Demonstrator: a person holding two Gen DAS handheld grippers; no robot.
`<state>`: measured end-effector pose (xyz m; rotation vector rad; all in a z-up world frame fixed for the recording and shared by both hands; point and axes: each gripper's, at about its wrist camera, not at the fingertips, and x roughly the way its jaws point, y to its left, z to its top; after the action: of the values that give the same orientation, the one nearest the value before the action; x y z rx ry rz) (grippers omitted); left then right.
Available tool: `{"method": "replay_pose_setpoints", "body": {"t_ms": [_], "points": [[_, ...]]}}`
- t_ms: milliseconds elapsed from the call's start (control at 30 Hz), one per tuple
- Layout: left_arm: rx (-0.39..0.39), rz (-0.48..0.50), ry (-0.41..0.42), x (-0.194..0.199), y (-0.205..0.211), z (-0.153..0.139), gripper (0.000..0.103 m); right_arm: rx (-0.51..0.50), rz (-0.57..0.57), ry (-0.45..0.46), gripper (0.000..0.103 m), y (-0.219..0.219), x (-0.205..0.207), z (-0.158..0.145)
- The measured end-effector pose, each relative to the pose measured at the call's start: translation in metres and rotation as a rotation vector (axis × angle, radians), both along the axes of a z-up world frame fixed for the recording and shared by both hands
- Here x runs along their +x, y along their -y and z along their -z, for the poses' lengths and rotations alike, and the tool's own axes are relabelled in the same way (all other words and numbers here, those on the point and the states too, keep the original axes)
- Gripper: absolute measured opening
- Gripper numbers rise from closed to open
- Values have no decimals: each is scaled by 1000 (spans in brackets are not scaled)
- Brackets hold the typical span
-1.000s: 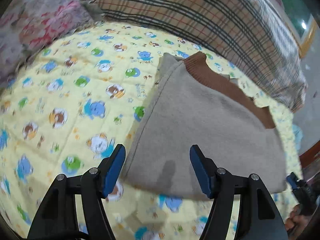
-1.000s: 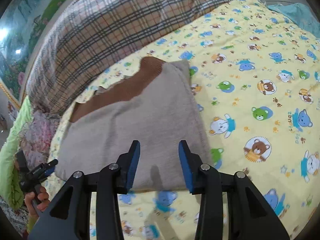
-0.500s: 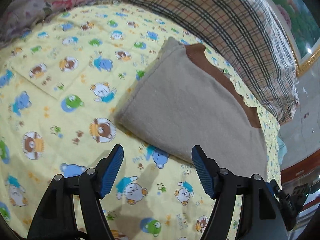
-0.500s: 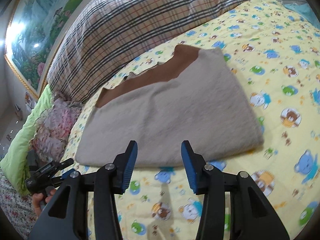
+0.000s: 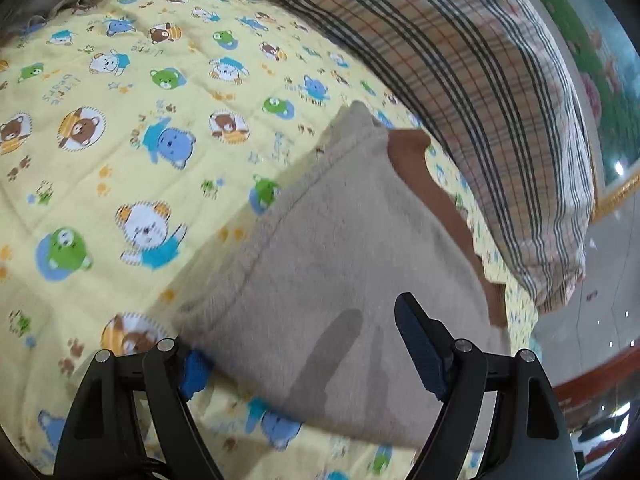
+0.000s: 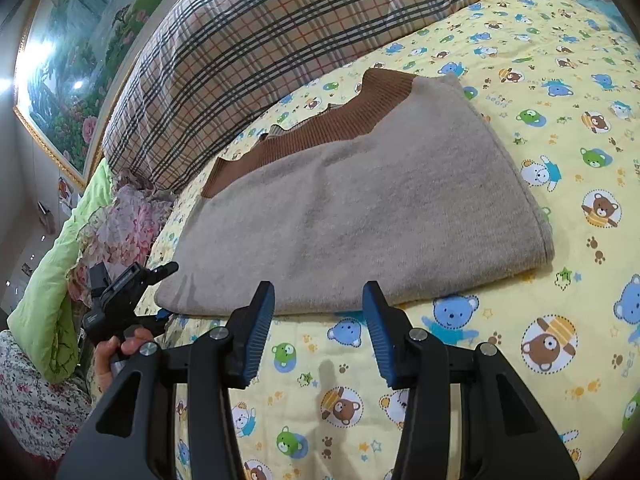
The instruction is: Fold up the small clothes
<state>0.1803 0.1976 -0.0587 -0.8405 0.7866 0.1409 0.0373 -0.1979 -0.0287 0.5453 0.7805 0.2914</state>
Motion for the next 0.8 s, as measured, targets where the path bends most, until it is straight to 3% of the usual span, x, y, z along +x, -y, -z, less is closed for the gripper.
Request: {"method": "replay_pose_setpoints", "body": {"t_ms": [67,100,167,200,233,400,633,800], "points": [[3,-15,17,5,1,0,79,6,3,-2,47,1,2,1],[9,-21,21,8,3,0,72,10,4,-5,47,1,3,3],[17,-7,16,14,9,1,47,17,5,-11,47,2,4,5],[20,10,4,19,13,3,26,19,6,-12,47,3,5,6],[31,13,1,22,18,1,21,21,9,-13,47,4,5,7],[163,46,42,19,42,-25,14,32,28,-17,47,16,6,10],[209,263,218,24,120,-87,7,67,28,1,47,39,10,1],[231,443,256,30,186,-99,7,93,36,18,47,64,19,-8]]}}
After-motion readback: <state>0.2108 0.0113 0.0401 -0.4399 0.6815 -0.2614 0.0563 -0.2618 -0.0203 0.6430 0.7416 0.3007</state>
